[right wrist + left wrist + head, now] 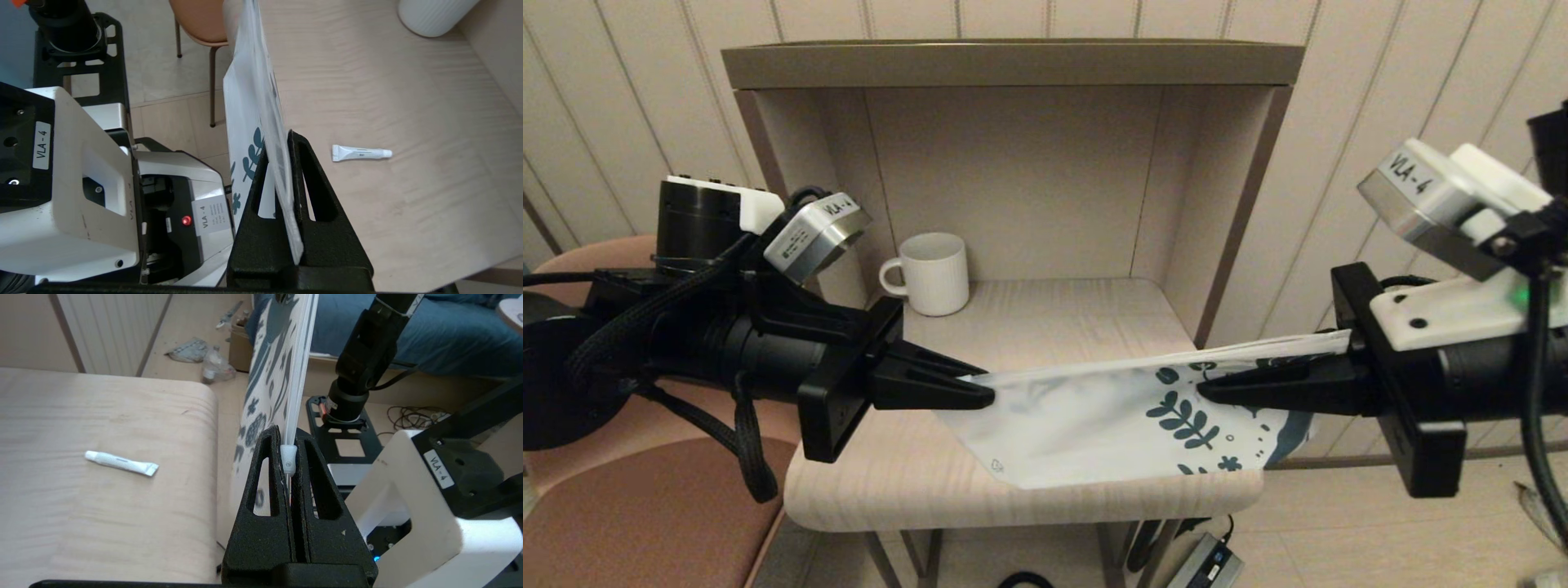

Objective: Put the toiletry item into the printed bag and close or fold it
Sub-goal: Open the storage bag

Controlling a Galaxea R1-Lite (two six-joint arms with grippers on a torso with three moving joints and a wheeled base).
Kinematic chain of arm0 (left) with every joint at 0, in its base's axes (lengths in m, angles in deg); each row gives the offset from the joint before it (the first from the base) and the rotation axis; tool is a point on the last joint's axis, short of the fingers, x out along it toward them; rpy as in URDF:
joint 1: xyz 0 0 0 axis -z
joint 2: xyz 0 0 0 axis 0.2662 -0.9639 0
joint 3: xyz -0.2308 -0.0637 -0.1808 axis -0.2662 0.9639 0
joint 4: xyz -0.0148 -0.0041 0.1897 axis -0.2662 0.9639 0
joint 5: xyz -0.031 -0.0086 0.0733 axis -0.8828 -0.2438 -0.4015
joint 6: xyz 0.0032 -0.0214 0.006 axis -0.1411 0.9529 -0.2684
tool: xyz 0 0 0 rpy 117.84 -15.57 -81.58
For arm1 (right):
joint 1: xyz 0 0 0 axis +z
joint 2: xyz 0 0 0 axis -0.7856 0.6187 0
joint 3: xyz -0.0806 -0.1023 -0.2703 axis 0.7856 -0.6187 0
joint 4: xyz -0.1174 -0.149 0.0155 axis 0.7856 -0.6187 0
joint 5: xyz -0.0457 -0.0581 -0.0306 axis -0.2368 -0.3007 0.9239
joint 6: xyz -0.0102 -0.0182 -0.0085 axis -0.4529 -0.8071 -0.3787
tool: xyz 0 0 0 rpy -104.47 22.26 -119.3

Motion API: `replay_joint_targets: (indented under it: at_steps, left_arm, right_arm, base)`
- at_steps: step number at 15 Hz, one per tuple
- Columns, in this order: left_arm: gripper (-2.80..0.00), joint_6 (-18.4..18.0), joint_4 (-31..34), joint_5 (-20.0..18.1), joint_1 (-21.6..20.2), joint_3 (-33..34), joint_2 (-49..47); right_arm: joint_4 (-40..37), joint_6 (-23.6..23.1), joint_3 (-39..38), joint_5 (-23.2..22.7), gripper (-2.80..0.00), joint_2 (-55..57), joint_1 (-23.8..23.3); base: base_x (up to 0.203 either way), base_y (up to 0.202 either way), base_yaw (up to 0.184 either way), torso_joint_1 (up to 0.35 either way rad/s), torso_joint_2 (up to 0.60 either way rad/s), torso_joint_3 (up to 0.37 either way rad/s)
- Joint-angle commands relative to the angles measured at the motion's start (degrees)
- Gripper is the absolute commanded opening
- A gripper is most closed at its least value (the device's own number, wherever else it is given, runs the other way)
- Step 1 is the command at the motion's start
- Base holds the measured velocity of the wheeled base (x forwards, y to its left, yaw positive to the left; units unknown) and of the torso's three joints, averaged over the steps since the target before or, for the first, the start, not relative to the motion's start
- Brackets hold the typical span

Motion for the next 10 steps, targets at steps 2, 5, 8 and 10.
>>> replay_joint_targets:
  at_steps: [2, 5, 8, 10]
  left_arm:
    - [-2.8, -0.27, -0.08, -0.36, -0.49, 0.15, -0.2]
    - [-2.8, -0.27, -0.17, -0.36, -0.67, 0.15, -0.28]
    - [-2.8, -0.27, -0.17, -0.36, -0.93, 0.15, -0.46]
    - [-2.8, -0.27, -0.17, -0.36, -0.94, 0.06, -0.55]
  right_arm:
    - [-0.1, -0.19, 0.07, -0.2, -2.8, -1.09, -0.84]
    - [-0.1, -0.19, -0.34, -0.2, -2.8, -1.85, -1.36]
    - [-0.1, -0.28, -0.72, -0.29, -2.8, -2.32, -2.51]
    - [-0.01, -0.28, -1.16, -0.46, -2.8, -2.23, -2.34]
  base:
    - [0.0, 0.0, 0.0, 0.0, 0.0, 0.0]
    - [0.0, 0.0, 0.0, 0.0, 0.0, 0.0]
    - [0.0, 0.0, 0.0, 0.0, 0.0, 0.0]
    - [0.0, 0.0, 0.0, 0.0, 0.0, 0.0]
